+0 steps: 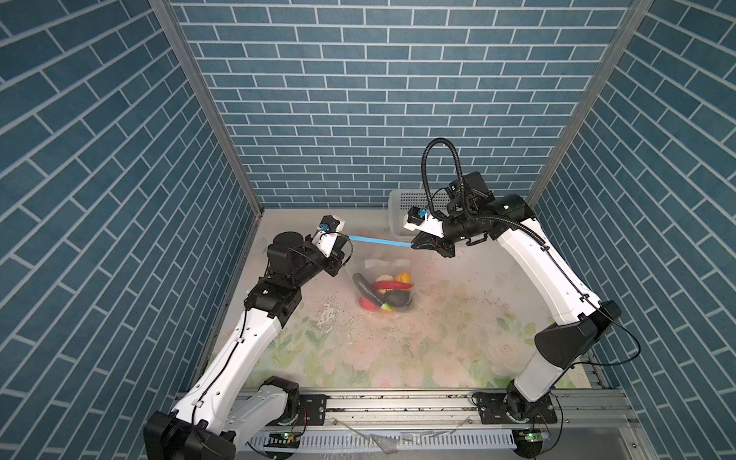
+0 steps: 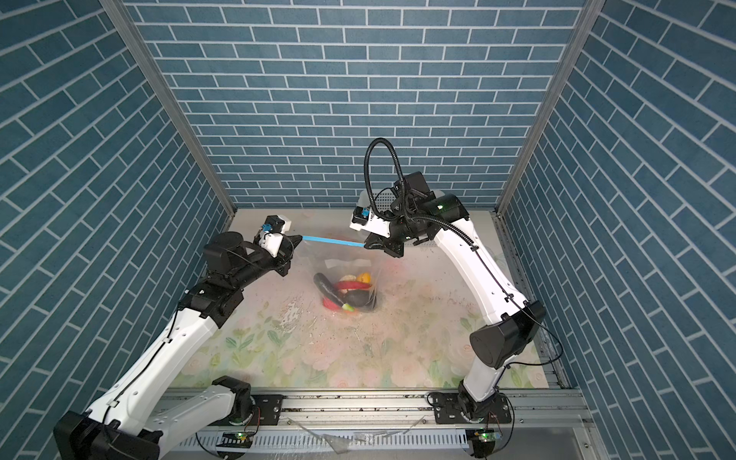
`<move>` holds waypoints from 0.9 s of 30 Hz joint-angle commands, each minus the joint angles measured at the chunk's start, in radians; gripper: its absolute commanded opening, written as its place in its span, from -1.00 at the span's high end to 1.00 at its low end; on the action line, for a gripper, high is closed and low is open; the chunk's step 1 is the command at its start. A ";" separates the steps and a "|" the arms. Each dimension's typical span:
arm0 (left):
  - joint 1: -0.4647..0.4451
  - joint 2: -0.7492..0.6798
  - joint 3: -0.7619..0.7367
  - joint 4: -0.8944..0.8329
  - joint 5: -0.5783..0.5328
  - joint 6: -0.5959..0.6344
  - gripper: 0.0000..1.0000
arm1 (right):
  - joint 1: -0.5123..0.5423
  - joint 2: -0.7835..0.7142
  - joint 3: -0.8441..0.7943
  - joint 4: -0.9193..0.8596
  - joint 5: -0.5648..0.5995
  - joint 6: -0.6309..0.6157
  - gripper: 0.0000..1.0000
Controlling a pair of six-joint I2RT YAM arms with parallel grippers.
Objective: Place the food in the zip-top bag and seal the zipper
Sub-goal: 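Slide the right gripper along the blue zipper away from the left gripper, pressing it shut, then open the right gripper at the zipper end and lift it away from the bag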
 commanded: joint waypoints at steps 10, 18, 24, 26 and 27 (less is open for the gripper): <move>0.038 -0.015 -0.012 0.016 -0.061 -0.004 1.00 | -0.066 -0.080 -0.061 -0.037 0.025 0.022 0.88; 0.040 -0.012 -0.010 0.015 -0.058 -0.006 1.00 | -0.092 -0.105 -0.097 -0.024 0.025 0.023 0.88; 0.040 -0.014 -0.007 0.011 -0.060 -0.004 1.00 | -0.109 -0.117 -0.117 -0.016 0.022 0.026 0.88; 0.040 -0.017 -0.007 0.009 -0.060 -0.004 1.00 | -0.111 -0.122 -0.122 -0.013 0.022 0.026 0.88; 0.040 -0.017 -0.006 0.009 -0.060 -0.005 1.00 | -0.114 -0.123 -0.125 -0.011 0.022 0.026 0.88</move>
